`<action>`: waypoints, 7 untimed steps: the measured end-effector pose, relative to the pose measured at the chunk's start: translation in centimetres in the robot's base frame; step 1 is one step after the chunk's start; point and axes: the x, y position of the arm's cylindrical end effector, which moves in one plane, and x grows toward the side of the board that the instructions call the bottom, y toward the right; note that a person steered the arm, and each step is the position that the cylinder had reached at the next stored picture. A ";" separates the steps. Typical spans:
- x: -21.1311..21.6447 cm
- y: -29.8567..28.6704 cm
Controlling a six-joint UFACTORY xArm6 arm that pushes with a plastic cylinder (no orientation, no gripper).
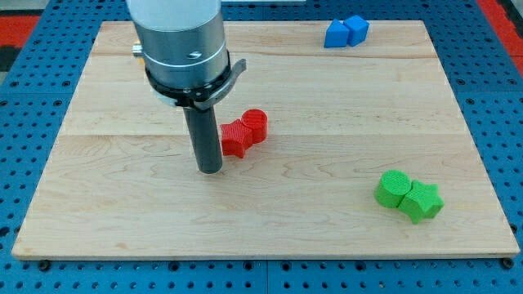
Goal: Separate red circle from the red star and move it towards the yellow blocks
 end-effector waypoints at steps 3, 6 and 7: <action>-2.8 6.2; -14.3 0.1; -16.6 -3.6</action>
